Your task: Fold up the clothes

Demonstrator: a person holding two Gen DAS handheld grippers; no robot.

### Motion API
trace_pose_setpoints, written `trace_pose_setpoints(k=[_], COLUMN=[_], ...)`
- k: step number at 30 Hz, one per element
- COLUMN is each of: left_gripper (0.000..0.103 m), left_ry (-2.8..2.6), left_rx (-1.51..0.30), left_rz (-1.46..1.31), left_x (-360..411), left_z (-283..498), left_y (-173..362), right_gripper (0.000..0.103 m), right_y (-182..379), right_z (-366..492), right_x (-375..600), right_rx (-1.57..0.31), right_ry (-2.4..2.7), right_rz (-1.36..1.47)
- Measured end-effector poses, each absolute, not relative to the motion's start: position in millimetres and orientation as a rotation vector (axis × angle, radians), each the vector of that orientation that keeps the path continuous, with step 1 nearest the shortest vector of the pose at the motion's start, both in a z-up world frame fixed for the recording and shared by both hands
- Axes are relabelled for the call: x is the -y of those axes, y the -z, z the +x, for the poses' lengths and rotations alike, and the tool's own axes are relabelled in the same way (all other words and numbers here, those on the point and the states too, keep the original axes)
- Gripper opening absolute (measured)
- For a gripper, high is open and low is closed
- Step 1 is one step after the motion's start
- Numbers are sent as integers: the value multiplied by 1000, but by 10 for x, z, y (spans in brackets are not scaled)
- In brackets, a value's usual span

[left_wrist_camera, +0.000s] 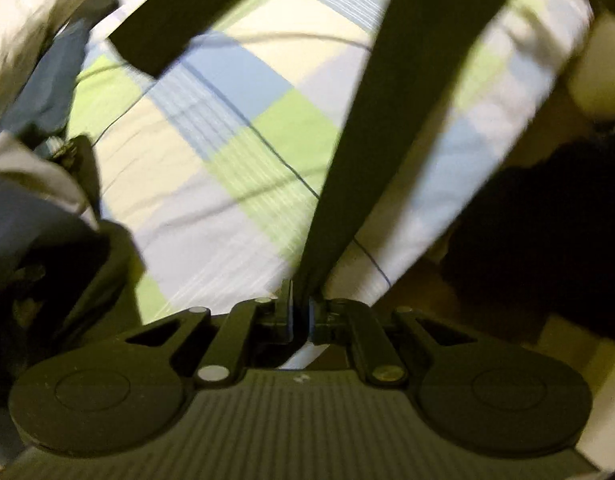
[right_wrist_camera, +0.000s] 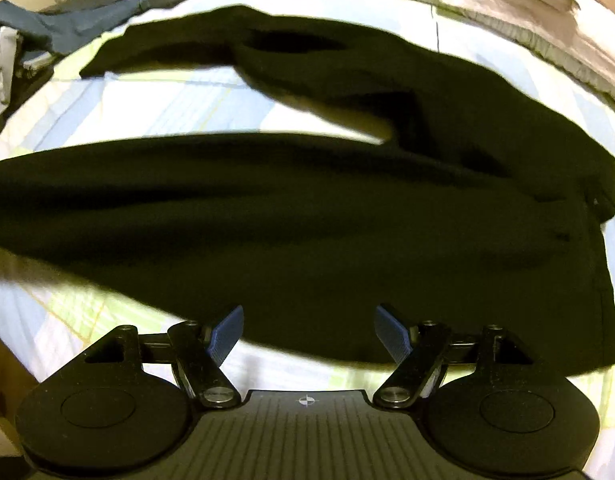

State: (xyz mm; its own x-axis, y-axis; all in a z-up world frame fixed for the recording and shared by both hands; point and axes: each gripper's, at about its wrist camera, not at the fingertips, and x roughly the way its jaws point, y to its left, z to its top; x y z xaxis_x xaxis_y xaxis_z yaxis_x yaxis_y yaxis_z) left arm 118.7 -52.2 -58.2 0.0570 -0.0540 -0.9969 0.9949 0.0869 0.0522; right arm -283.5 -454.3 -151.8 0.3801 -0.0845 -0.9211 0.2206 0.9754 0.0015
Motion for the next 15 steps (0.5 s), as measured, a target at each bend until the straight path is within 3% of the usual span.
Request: trace_pose_setpoints(k=[4, 8, 11, 15], left_gripper=[29, 34, 47, 52], left_ry=[895, 777, 859, 1049], left_rx=[-1072, -985, -841, -816], left_rz=[1192, 1290, 1351, 1350], left_x=[787, 825, 730, 618], left_z=[1691, 1639, 1193, 532], left_y=[960, 1404, 1531, 1780], right_gripper=[76, 76, 76, 76], right_y=[1402, 1371, 1479, 1620], right_z=[-2866, -3096, -3257, -3461], right_x=[4508, 4515, 4567, 4634], right_rx=[-1124, -1135, -1174, -1222], right_ry=[217, 265, 321, 396], right_rz=[111, 124, 184, 265])
